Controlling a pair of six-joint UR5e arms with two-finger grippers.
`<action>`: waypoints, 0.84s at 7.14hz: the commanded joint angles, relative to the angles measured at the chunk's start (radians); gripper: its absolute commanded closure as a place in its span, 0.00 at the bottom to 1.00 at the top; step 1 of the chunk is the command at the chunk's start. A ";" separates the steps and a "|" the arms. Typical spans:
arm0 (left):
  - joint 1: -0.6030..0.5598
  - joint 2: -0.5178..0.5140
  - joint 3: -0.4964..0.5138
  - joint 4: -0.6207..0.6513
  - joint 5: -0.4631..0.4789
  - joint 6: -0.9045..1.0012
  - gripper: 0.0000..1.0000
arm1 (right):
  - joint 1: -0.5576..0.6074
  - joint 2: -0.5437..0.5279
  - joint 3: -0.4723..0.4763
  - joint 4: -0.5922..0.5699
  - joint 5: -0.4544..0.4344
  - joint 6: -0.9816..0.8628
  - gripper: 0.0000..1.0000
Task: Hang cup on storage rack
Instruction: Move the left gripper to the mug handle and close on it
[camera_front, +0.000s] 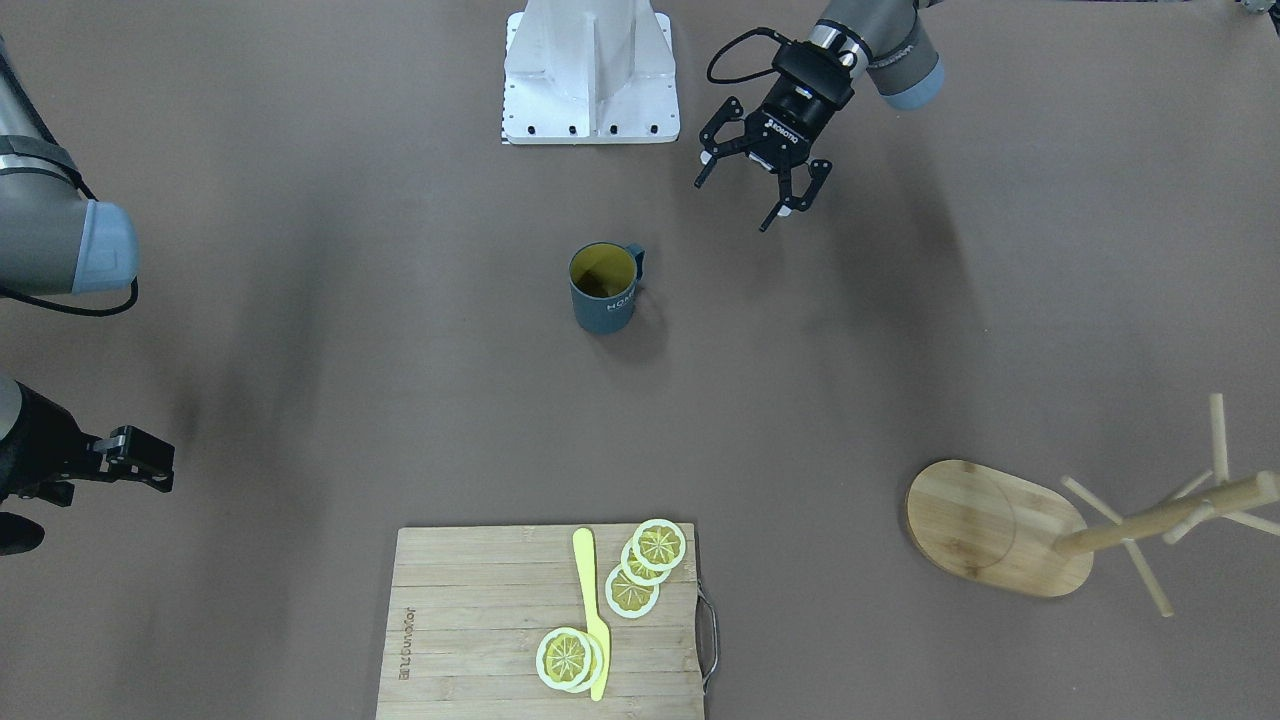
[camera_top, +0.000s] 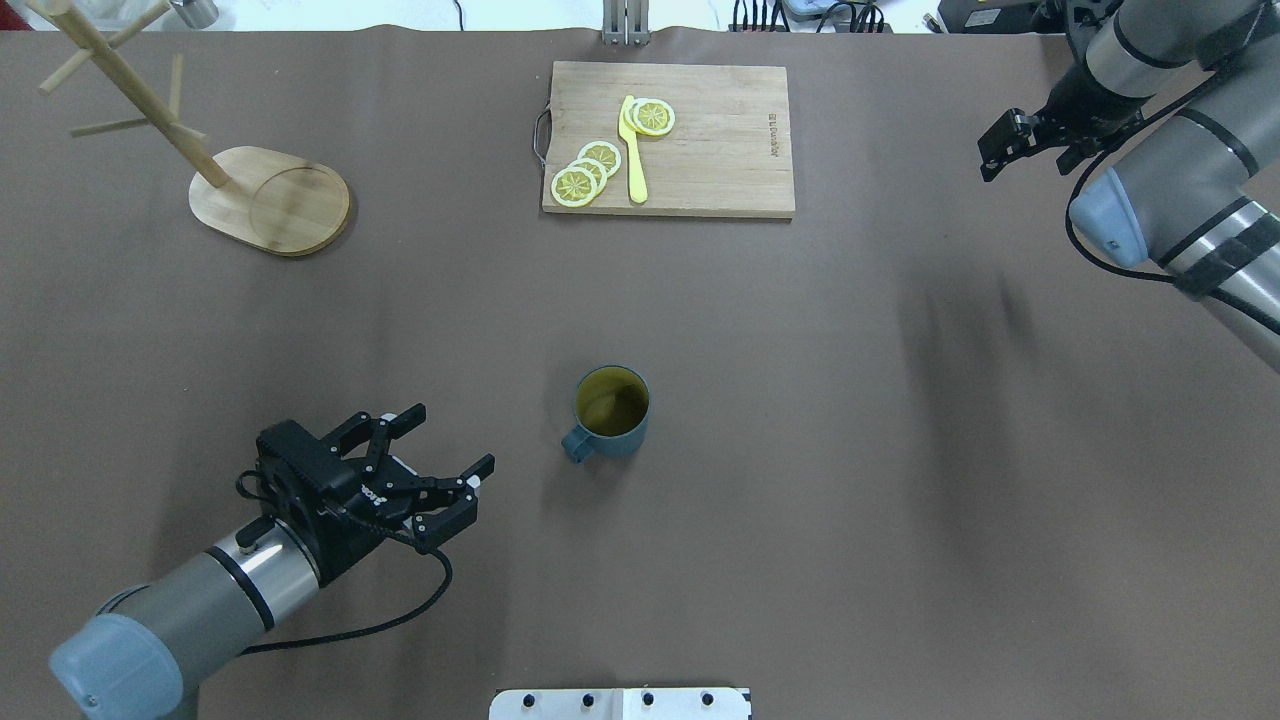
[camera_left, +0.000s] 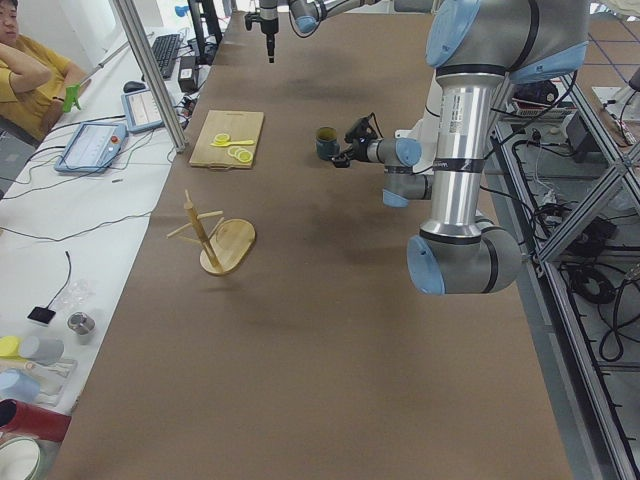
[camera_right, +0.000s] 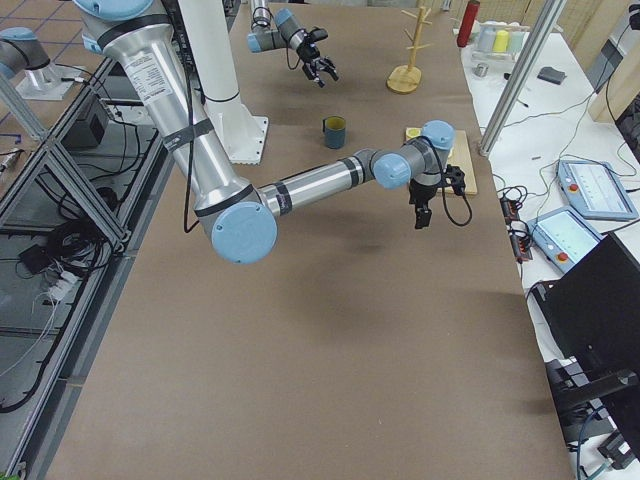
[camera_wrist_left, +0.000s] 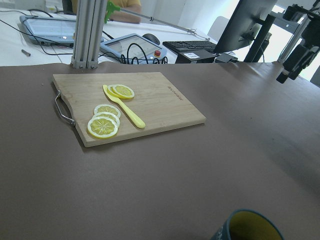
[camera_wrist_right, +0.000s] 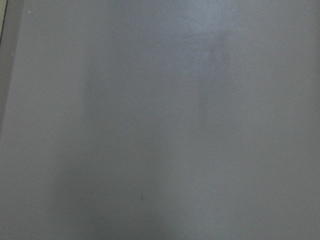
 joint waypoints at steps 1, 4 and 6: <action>0.038 -0.130 0.168 -0.082 0.039 0.025 0.03 | 0.001 0.002 -0.028 0.036 0.008 0.002 0.00; 0.038 -0.178 0.244 -0.081 0.034 0.027 0.03 | 0.001 0.003 -0.027 0.038 0.035 0.005 0.00; 0.038 -0.206 0.241 -0.072 0.030 0.087 0.03 | 0.001 0.002 -0.027 0.041 0.034 0.005 0.00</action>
